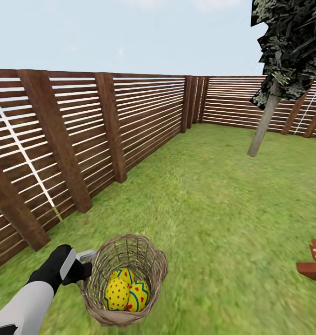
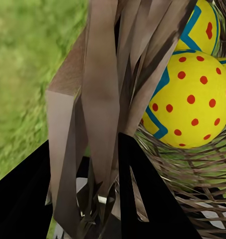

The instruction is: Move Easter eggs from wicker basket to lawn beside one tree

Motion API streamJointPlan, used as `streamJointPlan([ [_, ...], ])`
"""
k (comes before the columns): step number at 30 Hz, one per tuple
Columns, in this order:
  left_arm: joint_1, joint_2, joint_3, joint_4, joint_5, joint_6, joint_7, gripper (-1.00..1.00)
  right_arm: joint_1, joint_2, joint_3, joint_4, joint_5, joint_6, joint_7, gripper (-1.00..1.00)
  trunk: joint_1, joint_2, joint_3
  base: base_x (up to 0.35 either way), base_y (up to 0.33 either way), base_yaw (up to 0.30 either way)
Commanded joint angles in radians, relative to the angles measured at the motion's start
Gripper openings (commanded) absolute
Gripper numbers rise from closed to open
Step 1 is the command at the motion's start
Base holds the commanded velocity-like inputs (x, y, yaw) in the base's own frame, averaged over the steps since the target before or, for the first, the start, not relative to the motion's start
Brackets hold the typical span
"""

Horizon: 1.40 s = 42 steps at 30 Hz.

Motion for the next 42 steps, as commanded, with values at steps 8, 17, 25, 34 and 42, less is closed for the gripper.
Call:
streamJointPlan([
  [8,-0.001,-0.004,0.002,0.000,0.021,0.004,0.005,-1.00,-0.002,-0.009,-0.003,0.003,0.003,-0.008,-0.001,1.00,0.001,-0.001,-0.001,0.323,0.000,0.000],
  [17,-0.001,-0.011,0.001,-0.001,0.021,0.004,0.005,-1.00,-0.002,0.008,-0.004,0.000,0.008,-0.023,0.008,1.00,0.001,-0.001,0.001,0.323,0.000,-0.090],
  [25,-0.001,-0.011,0.000,0.000,0.021,0.004,0.005,-1.00,-0.002,0.010,-0.003,0.001,0.013,-0.066,0.009,1.00,0.001,-0.001,0.004,0.323,0.000,-0.277],
  [34,-0.001,-0.011,0.000,-0.001,0.021,0.004,0.005,-1.00,-0.002,0.012,-0.003,0.002,0.014,-0.066,0.009,1.00,0.001,-0.001,0.004,0.323,0.000,-0.283],
  [42,-0.001,-0.011,0.000,-0.001,0.021,0.004,0.005,-1.00,-0.002,0.011,-0.003,0.003,0.012,-0.066,0.009,1.00,0.001,-0.001,0.004,0.306,0.000,-0.283],
])
